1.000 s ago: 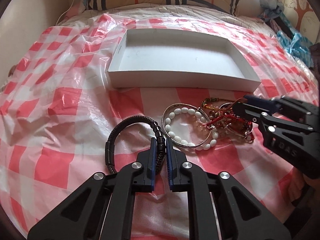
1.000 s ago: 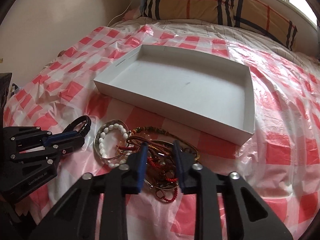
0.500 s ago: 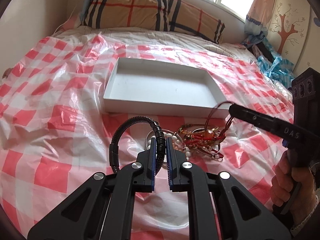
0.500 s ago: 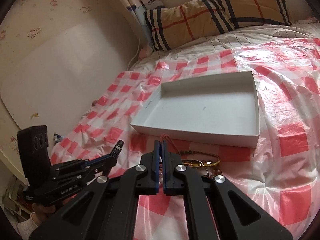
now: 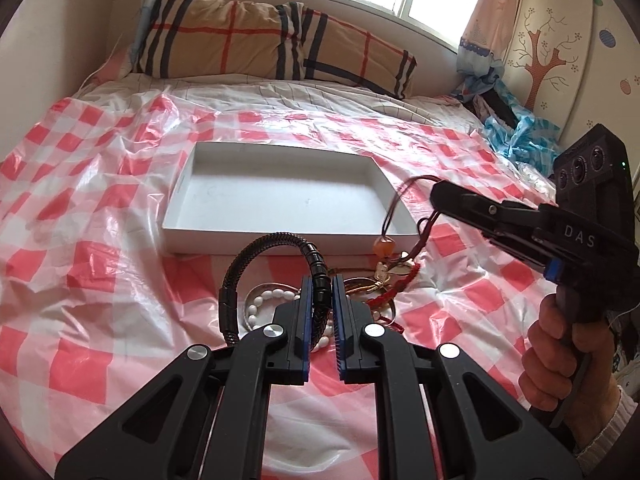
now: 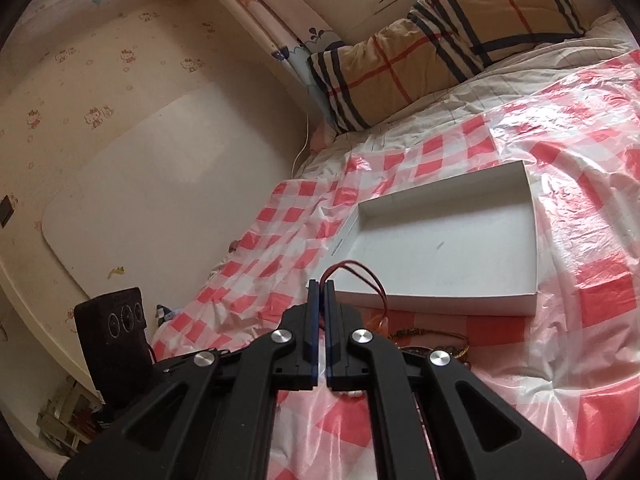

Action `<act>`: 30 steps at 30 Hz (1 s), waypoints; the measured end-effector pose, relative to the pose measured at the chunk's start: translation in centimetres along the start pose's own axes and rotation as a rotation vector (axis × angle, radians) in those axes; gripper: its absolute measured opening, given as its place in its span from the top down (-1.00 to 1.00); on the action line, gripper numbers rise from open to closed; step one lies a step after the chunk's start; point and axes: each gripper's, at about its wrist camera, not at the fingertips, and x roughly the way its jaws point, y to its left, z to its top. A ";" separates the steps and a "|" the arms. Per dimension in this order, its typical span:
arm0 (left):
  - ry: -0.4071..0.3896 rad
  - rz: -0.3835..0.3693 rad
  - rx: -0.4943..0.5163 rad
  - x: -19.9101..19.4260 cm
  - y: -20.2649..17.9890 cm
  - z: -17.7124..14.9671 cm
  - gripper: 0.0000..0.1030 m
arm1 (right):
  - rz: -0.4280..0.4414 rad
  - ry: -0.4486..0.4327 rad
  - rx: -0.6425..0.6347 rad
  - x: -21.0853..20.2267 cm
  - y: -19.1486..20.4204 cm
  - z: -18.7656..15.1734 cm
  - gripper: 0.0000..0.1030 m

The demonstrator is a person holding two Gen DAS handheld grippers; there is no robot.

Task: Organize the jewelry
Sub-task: 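Carry the black bracelet into the box with the left tool while the right tool drops its bracelet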

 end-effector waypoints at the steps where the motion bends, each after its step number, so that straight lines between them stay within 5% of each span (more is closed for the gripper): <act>1: 0.005 0.006 0.001 0.2 -0.1 -0.1 0.83 | -0.098 0.029 -0.048 0.6 0.3 -0.2 0.94; 4: 0.017 0.014 0.001 0.5 -0.1 -0.3 0.83 | -0.006 0.060 0.089 0.6 -1.6 -0.6 0.94; 6: 0.018 0.019 0.002 0.5 0.0 -0.4 0.83 | -0.084 0.065 0.044 0.5 -1.2 -0.7 0.94; 7: 0.018 0.019 0.000 0.5 0.0 -0.4 0.83 | 0.004 0.065 0.115 0.4 -1.9 -0.8 0.94; 10: 0.019 0.020 0.002 0.6 0.0 -0.4 0.83 | 0.016 0.042 0.107 -0.4 -1.9 -0.6 0.94; 14: 0.016 0.015 0.002 0.6 -0.1 -0.4 0.83 | 0.134 0.014 0.134 -1.0 -2.1 -0.3 0.94; 30: -0.041 0.019 0.076 5.7 -1.9 7.1 0.82 | -0.091 -0.053 0.080 4.7 -4.0 6.0 0.93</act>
